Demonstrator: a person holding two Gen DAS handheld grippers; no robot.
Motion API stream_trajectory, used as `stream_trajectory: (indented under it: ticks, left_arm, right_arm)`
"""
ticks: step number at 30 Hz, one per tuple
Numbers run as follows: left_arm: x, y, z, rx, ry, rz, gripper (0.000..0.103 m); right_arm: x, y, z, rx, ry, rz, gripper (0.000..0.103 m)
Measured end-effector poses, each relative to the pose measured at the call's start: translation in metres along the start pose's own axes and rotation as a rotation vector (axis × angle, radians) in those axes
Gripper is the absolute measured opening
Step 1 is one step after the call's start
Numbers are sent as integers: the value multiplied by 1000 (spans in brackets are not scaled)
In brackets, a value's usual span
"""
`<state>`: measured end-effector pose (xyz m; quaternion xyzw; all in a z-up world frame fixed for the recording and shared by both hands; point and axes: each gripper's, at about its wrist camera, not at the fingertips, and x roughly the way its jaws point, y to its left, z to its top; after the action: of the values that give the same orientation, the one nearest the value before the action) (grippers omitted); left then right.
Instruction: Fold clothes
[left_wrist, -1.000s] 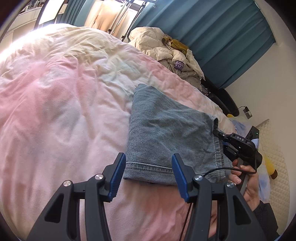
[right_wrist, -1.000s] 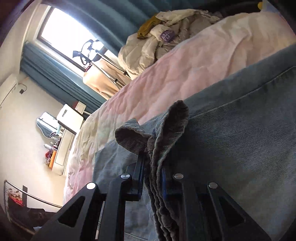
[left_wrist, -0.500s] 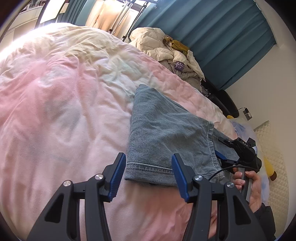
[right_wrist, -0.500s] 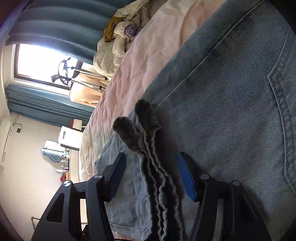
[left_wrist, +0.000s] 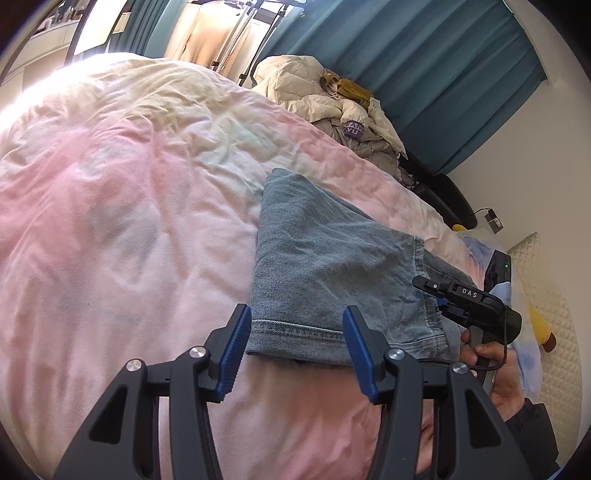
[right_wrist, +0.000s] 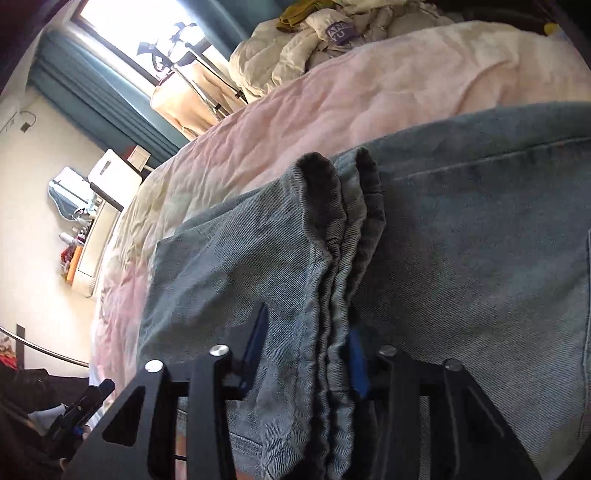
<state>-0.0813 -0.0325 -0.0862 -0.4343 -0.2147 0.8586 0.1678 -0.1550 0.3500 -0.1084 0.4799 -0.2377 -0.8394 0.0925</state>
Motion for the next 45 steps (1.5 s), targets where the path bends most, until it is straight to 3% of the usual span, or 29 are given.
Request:
stream_trajectory:
  ticks: [2,11,13,16,19,23,26,31,34,36,45]
  left_arm:
    - [0,1,0,-2,1,2,53]
    - [2,1,0,-4,9,-5,53]
    - [3,1,0,-5,11,-4,53]
    - [4,-1,-1,0,16,-3,53]
    - [5,-2,-2,3,24,-8,53]
    - [6,1,-2,-51,57,-94,53]
    - [7,-4,-5,-30,62,-76,53]
    - [10,-15,-7,22,74,-47,53]
    - [11,-29,-2,65,119,-18,53]
    - [9,-42,3,116,104,8,53]
    - [56,-77,22,280,91,51,53]
  right_arm:
    - [-10,4,0,-1,-46,2,14]
    - [-62,22,0,-54,-302,6,12]
    - [-71,20,-1,-42,-323,8,12]
    - [-65,9,0,0,-271,-56,12]
    - [-40,-17,2,104,-134,-118,12]
    - [-9,-46,2,199,-31,-148,16]
    - [-9,-47,1,203,-26,-166,17]
    - [-30,-50,-6,261,-52,-187,29]
    - [-58,-55,-14,294,-97,-175,32]
    - [-81,-60,-18,310,-142,-165,33]
    - [-181,-116,-37,515,-470,-7,37]
